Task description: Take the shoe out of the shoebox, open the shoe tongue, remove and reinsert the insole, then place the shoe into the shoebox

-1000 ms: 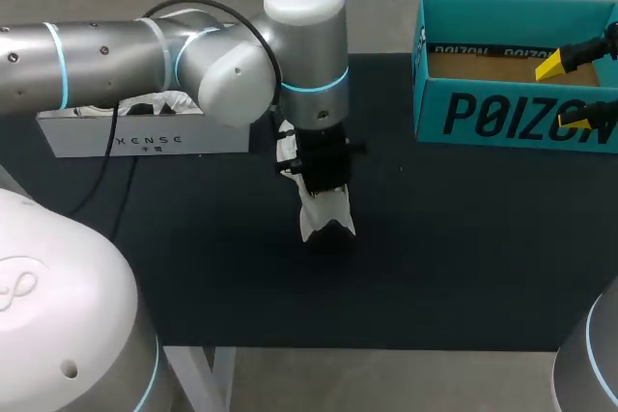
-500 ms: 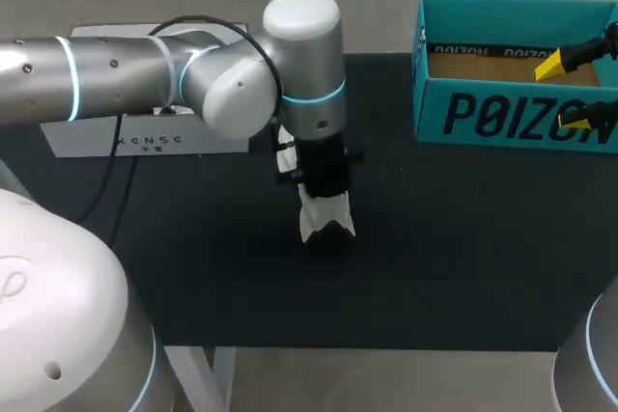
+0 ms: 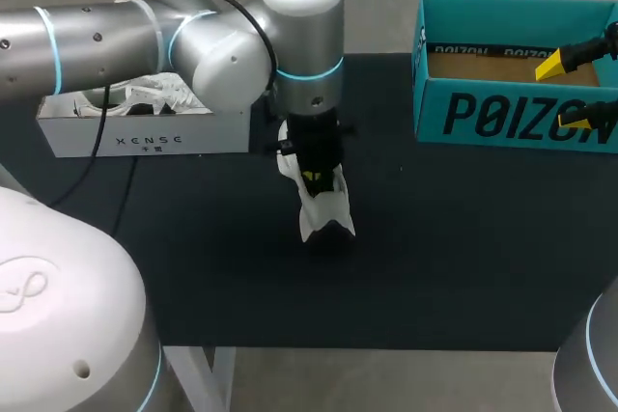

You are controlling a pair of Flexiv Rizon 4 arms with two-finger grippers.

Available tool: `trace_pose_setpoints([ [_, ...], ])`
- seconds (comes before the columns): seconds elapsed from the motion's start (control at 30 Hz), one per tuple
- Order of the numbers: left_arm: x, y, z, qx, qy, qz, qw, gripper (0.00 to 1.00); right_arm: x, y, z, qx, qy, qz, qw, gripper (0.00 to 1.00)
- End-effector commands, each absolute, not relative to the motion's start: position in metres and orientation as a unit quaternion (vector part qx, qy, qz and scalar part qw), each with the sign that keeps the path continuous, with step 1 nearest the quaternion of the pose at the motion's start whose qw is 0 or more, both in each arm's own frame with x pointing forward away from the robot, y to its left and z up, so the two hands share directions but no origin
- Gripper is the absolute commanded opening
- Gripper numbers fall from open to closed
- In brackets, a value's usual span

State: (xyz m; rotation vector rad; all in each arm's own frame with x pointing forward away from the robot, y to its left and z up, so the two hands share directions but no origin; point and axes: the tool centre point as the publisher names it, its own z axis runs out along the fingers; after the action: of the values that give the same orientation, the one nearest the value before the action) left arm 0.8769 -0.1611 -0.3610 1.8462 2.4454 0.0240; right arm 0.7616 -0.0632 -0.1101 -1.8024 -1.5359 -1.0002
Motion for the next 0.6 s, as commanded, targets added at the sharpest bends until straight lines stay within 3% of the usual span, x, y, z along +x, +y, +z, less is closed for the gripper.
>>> trace_pose_setpoints([
  [0.03, 0.8791, -0.1553, -0.3599, 0.607, 0.794, 0.0, 0.038, 0.44, 0.7613, -0.0625, -0.1107, -0.674, -0.573, -0.373, 0.281, 1.0],
  [0.1, 0.8776, -0.1554, -0.3595, 0.617, 0.786, -0.003, 0.037, 0.49, 0.7613, -0.0625, -0.1107, -0.674, -0.573, -0.373, 0.281, 1.0],
  [0.2, 0.8771, -0.157, -0.3595, 0.629, 0.776, -0.005, 0.033, 1.0, 0.7613, -0.0625, -0.1107, -0.674, -0.573, -0.373, 0.281, 1.0],
  [0.6, 0.8846, -0.1642, -0.3614, 0.614, 0.789, 0.01, 0.017, 1.0, 0.7613, -0.0625, -0.1107, -0.674, -0.573, -0.373, 0.281, 1.0],
])
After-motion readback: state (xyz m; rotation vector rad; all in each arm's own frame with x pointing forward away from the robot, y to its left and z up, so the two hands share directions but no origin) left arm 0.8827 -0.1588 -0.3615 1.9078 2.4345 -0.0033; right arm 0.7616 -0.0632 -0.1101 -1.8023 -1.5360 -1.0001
